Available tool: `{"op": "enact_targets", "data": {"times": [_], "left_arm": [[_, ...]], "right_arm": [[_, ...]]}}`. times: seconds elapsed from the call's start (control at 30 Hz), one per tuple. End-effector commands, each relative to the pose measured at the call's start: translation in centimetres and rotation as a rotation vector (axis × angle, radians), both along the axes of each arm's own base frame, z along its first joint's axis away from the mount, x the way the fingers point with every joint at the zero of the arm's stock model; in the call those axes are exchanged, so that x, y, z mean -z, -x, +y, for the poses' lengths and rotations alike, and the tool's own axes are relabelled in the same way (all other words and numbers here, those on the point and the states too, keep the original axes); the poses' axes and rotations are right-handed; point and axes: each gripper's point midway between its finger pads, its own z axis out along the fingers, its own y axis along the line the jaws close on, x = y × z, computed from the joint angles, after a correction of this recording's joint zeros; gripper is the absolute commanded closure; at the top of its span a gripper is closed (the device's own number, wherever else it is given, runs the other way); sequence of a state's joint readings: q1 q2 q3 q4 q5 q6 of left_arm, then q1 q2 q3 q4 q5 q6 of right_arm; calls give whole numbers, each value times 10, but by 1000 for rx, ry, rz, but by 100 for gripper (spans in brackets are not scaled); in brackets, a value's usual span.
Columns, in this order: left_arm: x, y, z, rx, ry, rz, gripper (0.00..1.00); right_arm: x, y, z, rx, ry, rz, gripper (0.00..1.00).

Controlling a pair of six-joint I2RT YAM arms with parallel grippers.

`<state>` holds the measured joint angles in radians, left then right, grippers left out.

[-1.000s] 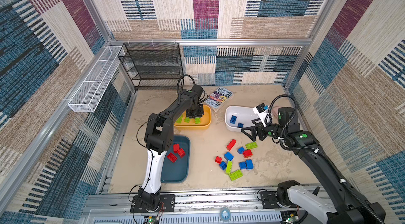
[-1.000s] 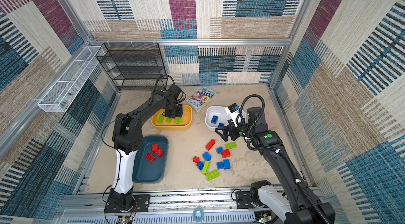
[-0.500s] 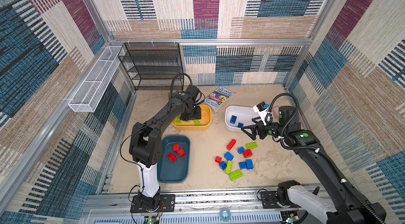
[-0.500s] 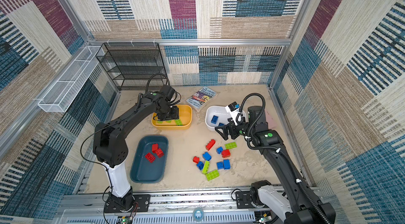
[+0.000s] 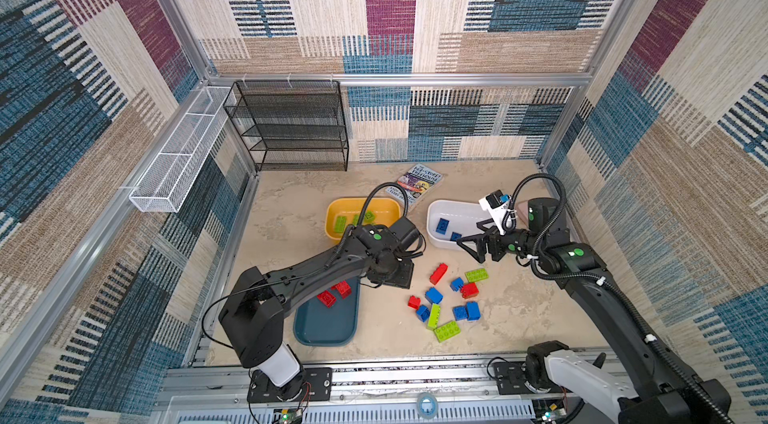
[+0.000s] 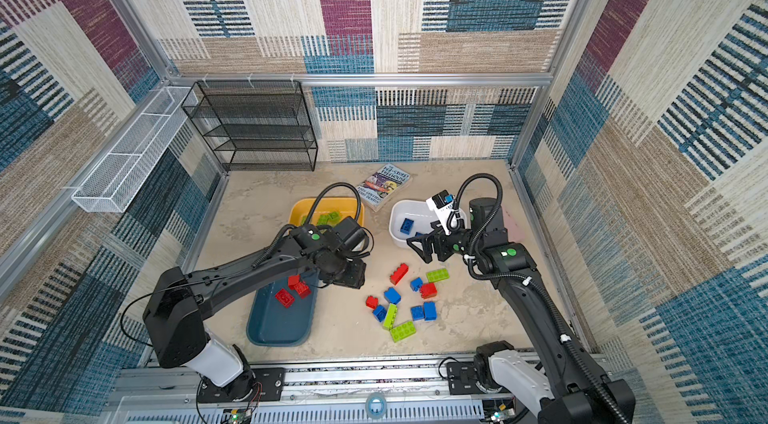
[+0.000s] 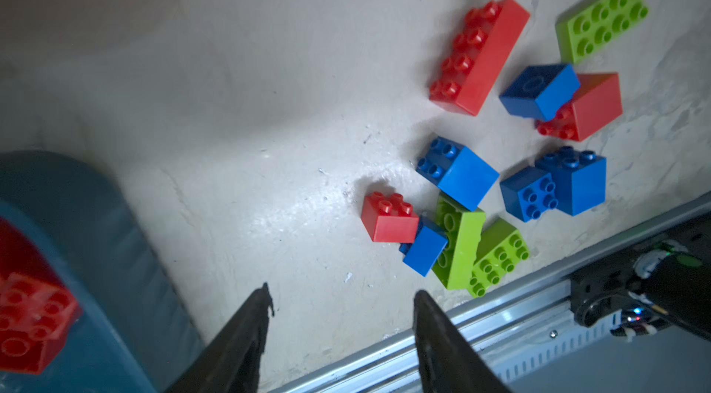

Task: Sort the legos into containers by color
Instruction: Pick up the lego from the middle-left of the table.

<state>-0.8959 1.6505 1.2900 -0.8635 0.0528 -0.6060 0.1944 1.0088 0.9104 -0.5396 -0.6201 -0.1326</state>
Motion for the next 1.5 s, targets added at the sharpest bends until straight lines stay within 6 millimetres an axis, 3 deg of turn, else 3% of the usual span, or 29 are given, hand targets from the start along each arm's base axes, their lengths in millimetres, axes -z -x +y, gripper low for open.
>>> {"op": "enact_targets", "data": {"times": [0.0,0.33,0.83,0.93,1.13,1.2,1.37,1.47], "left_arm": [[12,5,-17,50,-7,-15,39],[48,16,-44,141,-35,50,40],[82,15,-31,156,-142,66,49],[83,16,-32,160,-141,72,56],[79,17,-25,152,-159,69,69],[73,16,-22,151,-165,61,70],[37,8,-13,159,-171,2,70],[13,-1,7,145,-197,-36,70]], "right_arm": [[-1,0,0,-4,1,-21,1],[7,7,-4,13,10,-13,1],[8,7,-4,13,15,-14,1],[7,8,-4,13,14,-15,1],[7,8,-5,15,16,-13,1],[8,8,-5,15,16,-13,1],[6,7,-4,15,11,-17,1],[4,6,-3,11,8,-23,1]]}}
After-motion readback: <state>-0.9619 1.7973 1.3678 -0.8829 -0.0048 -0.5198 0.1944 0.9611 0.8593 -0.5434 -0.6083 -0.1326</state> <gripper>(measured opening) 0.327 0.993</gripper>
